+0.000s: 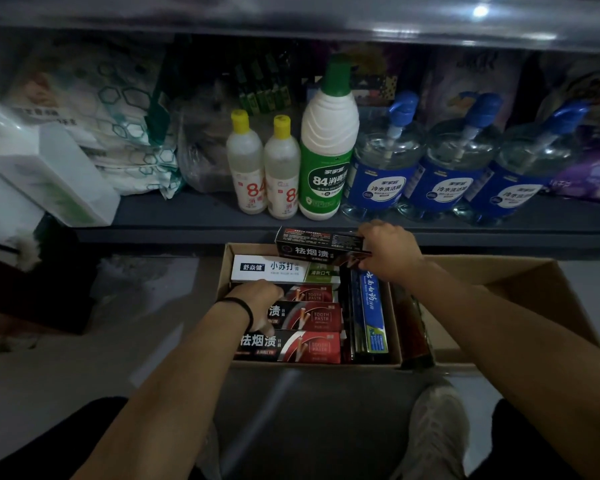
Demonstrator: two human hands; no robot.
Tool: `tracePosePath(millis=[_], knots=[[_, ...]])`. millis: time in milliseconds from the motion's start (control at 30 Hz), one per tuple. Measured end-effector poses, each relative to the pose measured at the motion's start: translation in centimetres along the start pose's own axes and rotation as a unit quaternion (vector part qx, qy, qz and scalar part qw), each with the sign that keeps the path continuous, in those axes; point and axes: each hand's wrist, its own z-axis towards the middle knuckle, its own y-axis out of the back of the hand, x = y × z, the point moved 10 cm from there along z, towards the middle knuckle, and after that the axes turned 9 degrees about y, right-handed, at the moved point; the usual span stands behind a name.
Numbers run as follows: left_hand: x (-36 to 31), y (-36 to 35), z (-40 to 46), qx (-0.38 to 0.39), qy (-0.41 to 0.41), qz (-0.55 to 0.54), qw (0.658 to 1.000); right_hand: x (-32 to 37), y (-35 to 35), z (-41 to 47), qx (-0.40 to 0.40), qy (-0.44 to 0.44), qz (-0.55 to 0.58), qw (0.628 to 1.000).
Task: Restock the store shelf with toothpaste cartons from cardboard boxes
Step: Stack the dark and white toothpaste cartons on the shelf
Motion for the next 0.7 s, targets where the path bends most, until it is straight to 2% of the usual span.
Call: tracePosePath(millis=[267, 700], knots=[[-0.4, 0.9, -0.7, -0.029, 0.000, -0.016, 0.999, 0.2, 0.9, -0.5, -0.013, 0.008, 0.003, 1.000], [-0.2, 1.5, -1.0, -0.022, 0.007, 0.011, 1.000, -0.1, 1.8, -0.8, -0.010, 0.006, 0.004, 1.000]])
